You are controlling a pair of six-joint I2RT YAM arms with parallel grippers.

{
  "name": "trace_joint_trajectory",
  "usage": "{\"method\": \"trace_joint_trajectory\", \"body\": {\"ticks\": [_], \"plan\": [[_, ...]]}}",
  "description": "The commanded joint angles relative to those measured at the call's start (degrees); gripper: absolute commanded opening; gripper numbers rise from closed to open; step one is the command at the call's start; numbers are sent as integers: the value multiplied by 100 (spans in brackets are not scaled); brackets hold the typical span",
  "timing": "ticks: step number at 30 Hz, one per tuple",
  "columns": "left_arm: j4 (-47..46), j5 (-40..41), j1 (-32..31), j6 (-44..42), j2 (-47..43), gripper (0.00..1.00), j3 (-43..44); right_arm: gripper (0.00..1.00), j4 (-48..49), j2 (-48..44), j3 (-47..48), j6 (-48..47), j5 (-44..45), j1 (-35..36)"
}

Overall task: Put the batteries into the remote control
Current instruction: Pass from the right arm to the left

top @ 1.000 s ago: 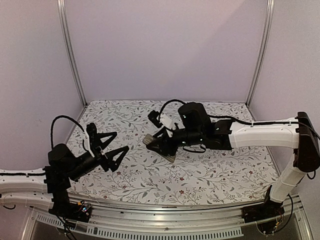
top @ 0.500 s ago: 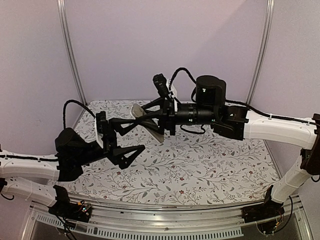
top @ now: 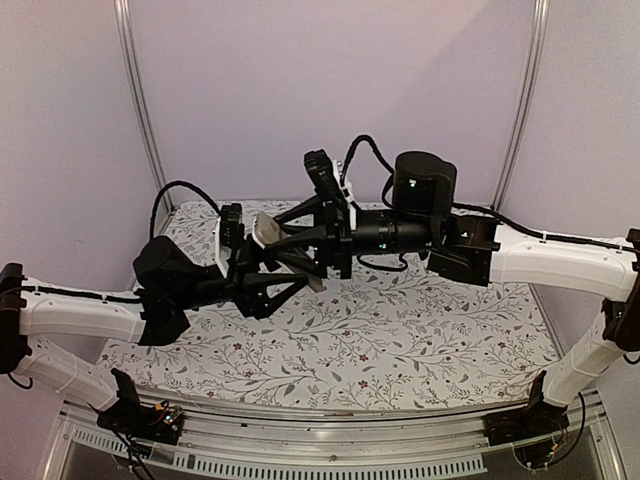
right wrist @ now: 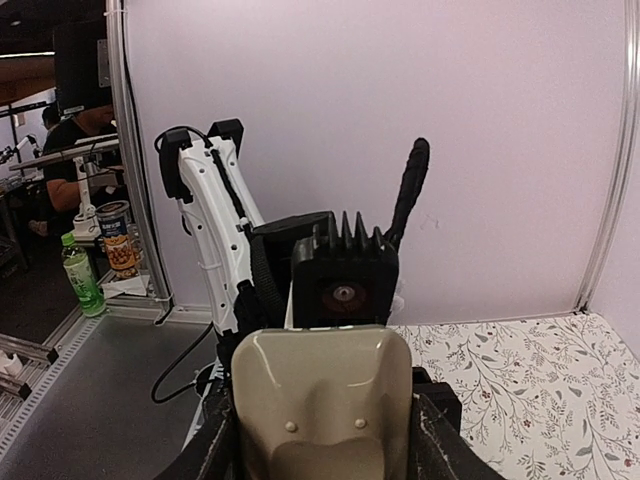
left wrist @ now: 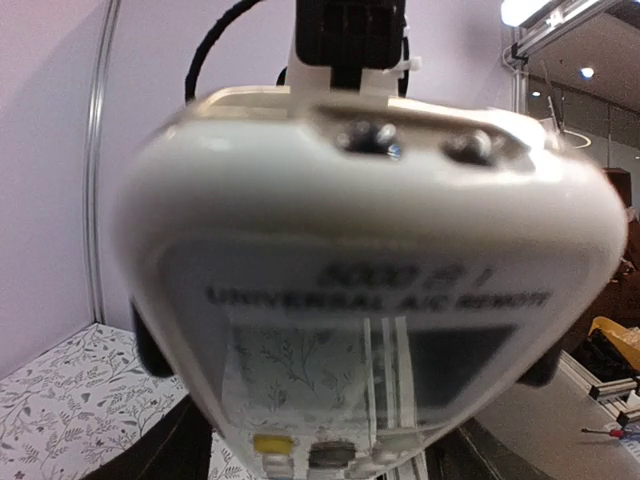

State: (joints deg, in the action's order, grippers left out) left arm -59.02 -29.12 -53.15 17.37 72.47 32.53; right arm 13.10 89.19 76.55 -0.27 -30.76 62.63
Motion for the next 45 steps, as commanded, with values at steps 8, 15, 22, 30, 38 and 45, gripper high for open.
{"method": "trace_joint_trajectory", "body": {"ticks": [8,15,22,30,38,45], "plan": [[-294,-190,32,200,62,59,90,26,311,-349,-226,-34,52,15],[-327,-163,-156,-55,89,69,128,26,429,-308,-328,1,68,12],[-417,-196,-174,-41,120,45,84,25,447,-297,-358,1,77,12],[-413,72,-189,-93,43,19,-102,44,441,-244,-449,1,253,13],[3141,1880,-191,-763,-280,5,621,99,265,-697,-759,1,1169,-99],[6761,3651,-186,-1073,257,11,1727,99,-1017,-1290,-694,825,2741,-733]]}}
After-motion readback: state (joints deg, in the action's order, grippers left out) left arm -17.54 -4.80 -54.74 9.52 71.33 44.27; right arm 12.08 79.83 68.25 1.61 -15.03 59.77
